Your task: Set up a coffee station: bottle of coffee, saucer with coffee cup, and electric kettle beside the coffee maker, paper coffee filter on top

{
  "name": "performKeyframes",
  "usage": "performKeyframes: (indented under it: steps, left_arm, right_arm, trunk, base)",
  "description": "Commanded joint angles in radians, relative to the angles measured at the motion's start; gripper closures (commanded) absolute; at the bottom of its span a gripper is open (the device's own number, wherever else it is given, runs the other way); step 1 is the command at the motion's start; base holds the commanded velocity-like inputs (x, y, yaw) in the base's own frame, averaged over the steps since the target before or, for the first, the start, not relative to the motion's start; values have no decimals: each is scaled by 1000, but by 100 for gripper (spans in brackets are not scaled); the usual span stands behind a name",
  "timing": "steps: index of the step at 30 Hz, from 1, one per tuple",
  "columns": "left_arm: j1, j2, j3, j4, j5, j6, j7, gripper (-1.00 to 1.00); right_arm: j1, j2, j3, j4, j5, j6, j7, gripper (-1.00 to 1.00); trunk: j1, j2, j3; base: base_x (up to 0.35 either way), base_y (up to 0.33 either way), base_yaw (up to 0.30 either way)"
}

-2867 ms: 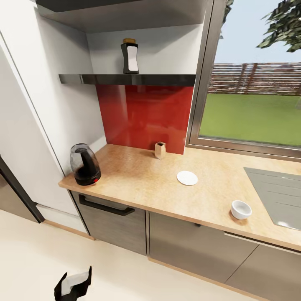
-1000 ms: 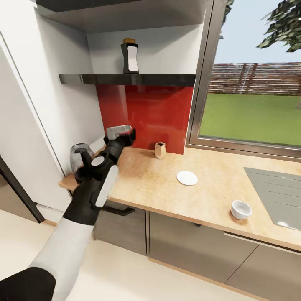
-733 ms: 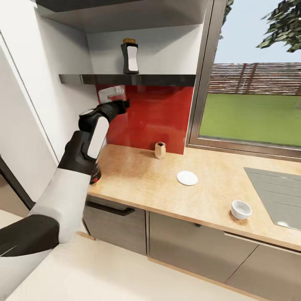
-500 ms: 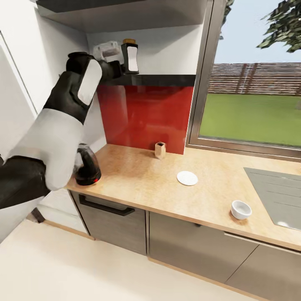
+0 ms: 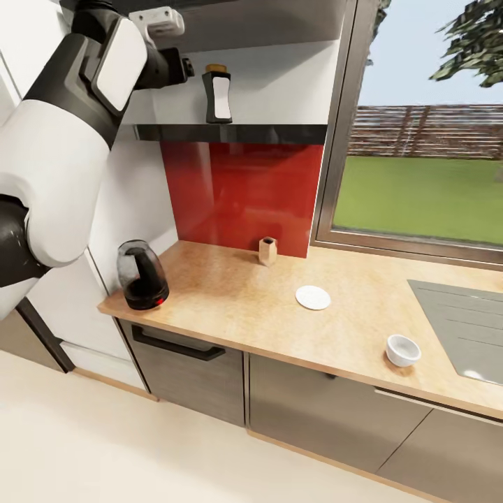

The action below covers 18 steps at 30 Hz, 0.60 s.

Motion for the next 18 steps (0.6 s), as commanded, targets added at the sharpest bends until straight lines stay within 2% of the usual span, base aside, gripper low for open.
performKeyframes:
  steps: [1,5,10,15,16,18]
  left_arm:
    - [5,5,-6,-4,5,3,8,-100]
    - [27,28,-6,5,-20,-1,0,-100]
    - [56,20,-8,8,-48,-26,-3,-100]
    - [77,22,-36,27,-67,-54,-13,-100]
    - [78,23,-57,44,-68,-152,-19,-100]
    - [80,25,-58,45,-70,-153,-23,-100]
  right_arm:
    - [-1,3,-10,1,13,-2,-4,-100]
    - [-1,5,-10,2,15,-3,-3,-100]
    - [-1,8,-8,5,15,-3,-2,-100]
    - [-1,7,-9,6,15,-3,-2,-100]
    - [-1,7,-9,6,15,-3,-2,-100]
    - [-1,7,-9,6,15,-3,-2,-100]
  trunk:
    - [0,-1,-1]
    - [0,-1,3]
    - [0,-1,11]
    - [0,-1,19]
    - [0,-1,20]
    - [0,-1,23]
  base:
    - [0,0,0]
    - [0,0,0]
    - [0,0,0]
    - [0,0,0]
    - [0,0,0]
    - [0,0,0]
